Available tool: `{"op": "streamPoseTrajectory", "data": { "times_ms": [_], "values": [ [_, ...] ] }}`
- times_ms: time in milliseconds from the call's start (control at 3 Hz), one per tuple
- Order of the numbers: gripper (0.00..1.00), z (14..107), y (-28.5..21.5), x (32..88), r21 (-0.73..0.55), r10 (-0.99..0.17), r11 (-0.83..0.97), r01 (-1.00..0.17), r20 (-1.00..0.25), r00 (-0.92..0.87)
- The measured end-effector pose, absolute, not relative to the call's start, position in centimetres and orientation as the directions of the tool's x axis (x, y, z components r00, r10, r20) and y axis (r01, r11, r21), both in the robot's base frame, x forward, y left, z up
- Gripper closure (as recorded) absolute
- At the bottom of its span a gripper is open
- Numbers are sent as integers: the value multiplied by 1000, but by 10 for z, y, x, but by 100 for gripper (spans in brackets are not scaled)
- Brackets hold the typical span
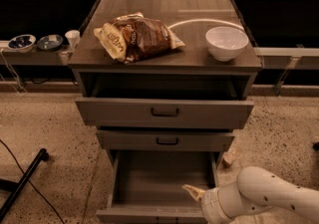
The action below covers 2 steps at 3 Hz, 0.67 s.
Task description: Close bottom drawer
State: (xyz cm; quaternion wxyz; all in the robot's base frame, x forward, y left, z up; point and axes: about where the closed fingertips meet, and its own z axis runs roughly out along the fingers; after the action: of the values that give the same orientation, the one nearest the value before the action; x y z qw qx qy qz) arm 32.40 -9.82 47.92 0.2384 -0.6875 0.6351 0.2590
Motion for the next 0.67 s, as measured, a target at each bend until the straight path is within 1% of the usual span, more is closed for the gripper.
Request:
{"op": "streamPoseTrajectory", "data": {
  "times_ms": [333,667],
  "values": [
    [0,472,-94,316,35,-740,-79,-996,-672,36],
    [0,474,-95,317,30,-742,-80,-996,-669,39]
  ]
}}
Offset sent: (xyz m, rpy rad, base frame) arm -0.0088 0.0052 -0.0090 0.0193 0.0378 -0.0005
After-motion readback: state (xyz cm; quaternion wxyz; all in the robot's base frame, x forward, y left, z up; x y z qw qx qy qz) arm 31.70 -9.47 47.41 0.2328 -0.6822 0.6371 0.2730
